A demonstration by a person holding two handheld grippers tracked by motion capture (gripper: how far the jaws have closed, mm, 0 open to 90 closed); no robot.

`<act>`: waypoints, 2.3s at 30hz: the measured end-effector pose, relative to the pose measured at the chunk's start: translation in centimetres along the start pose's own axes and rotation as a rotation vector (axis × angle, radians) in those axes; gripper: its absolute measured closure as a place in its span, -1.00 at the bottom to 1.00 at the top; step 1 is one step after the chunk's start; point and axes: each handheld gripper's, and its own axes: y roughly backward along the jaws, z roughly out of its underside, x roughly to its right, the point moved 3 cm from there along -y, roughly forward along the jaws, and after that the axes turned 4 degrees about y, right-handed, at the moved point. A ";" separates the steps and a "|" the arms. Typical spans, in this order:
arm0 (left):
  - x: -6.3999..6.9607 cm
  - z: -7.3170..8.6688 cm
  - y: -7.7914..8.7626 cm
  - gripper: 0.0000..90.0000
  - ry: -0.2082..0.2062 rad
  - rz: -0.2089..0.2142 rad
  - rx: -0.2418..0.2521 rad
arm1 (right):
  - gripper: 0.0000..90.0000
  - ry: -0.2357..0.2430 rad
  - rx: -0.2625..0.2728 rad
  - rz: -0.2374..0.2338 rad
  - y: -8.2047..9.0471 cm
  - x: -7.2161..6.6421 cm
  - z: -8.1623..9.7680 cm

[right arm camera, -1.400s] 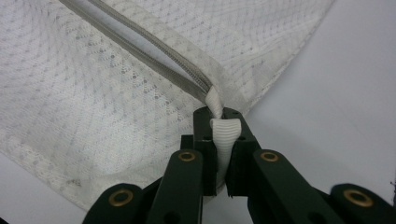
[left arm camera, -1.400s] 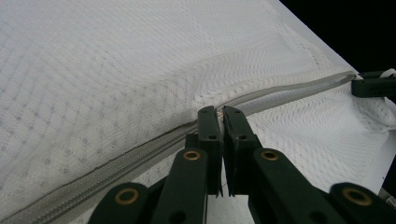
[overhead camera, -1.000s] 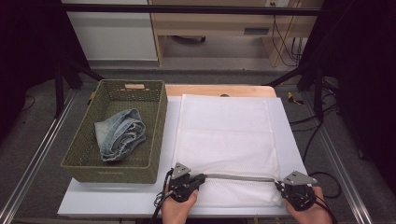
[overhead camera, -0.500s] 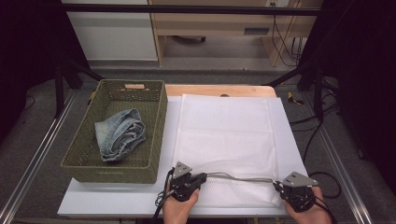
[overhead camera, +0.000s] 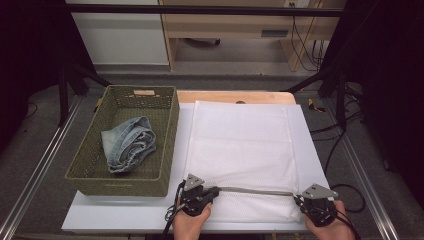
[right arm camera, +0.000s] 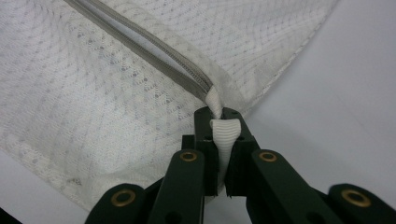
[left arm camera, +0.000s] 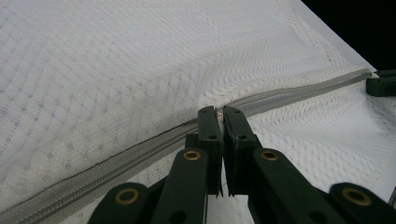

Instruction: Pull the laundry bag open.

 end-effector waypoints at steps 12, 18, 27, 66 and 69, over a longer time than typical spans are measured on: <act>0.2 -0.4 0.0 0.94 -0.033 -0.039 -0.006 | 0.93 -0.002 0.003 -0.006 0.0 -0.2 -0.1; 1.1 -0.4 -0.5 0.94 -0.056 -0.011 -0.010 | 0.93 0.038 0.052 -0.026 0.5 -0.7 -0.5; 0.3 -0.3 0.1 0.94 -0.019 -0.024 0.015 | 0.93 0.005 0.026 -0.018 0.6 -0.1 0.2; -2.0 -0.4 4.5 0.93 -0.020 -0.136 0.049 | 0.93 -0.084 0.055 -0.013 1.0 0.9 0.7; -2.4 0.0 4.3 0.94 -0.018 -0.158 0.036 | 0.93 -0.072 0.028 0.005 0.9 0.7 0.7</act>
